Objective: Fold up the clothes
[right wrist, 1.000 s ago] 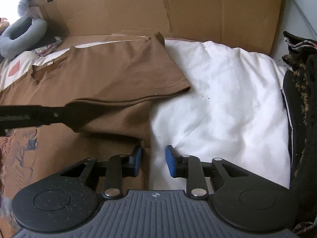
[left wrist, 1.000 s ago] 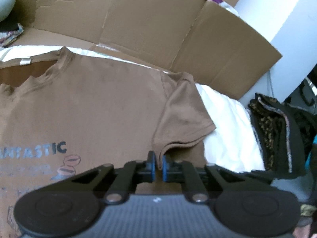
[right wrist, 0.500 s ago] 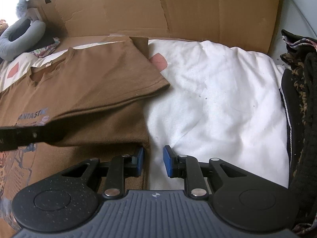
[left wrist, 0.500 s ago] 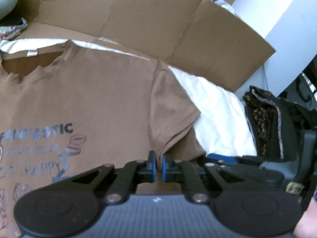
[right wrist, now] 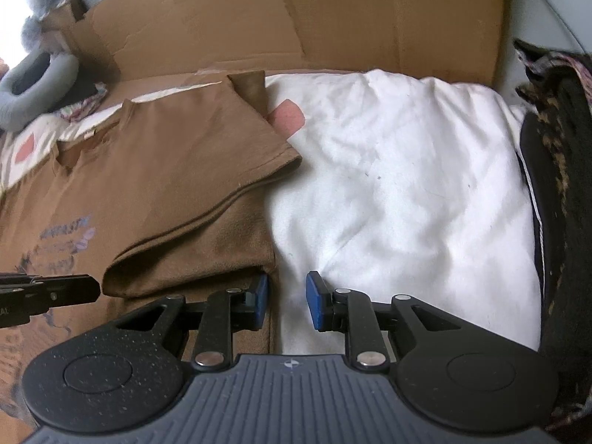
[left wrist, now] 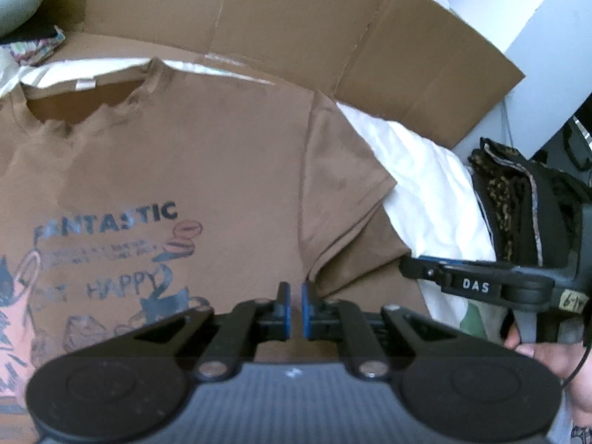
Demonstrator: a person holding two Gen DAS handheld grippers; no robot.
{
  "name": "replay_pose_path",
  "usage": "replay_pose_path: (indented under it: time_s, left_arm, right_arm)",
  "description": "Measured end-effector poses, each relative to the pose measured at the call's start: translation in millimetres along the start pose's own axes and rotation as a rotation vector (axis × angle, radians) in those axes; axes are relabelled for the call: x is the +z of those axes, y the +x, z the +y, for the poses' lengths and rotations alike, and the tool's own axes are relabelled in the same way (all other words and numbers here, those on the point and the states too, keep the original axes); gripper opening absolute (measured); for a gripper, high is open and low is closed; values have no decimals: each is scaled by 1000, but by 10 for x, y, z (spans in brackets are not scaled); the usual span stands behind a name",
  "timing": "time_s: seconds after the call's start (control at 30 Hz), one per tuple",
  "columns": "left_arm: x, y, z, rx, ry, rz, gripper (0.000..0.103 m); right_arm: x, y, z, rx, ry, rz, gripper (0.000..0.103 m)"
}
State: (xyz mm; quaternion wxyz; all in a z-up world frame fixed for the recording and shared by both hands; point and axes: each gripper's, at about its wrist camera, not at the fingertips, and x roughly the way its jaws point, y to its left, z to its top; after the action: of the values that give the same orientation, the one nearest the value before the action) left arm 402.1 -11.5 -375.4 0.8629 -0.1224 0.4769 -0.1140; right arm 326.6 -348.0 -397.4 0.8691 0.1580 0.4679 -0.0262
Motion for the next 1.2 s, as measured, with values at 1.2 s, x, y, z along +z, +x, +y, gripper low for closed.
replay_pose_path:
  time_s: [1.2]
  left_arm:
    - [756, 1277, -1091, -20, 345, 37, 38]
  right_arm:
    - [-132, -290, -377, -69, 184, -110, 36]
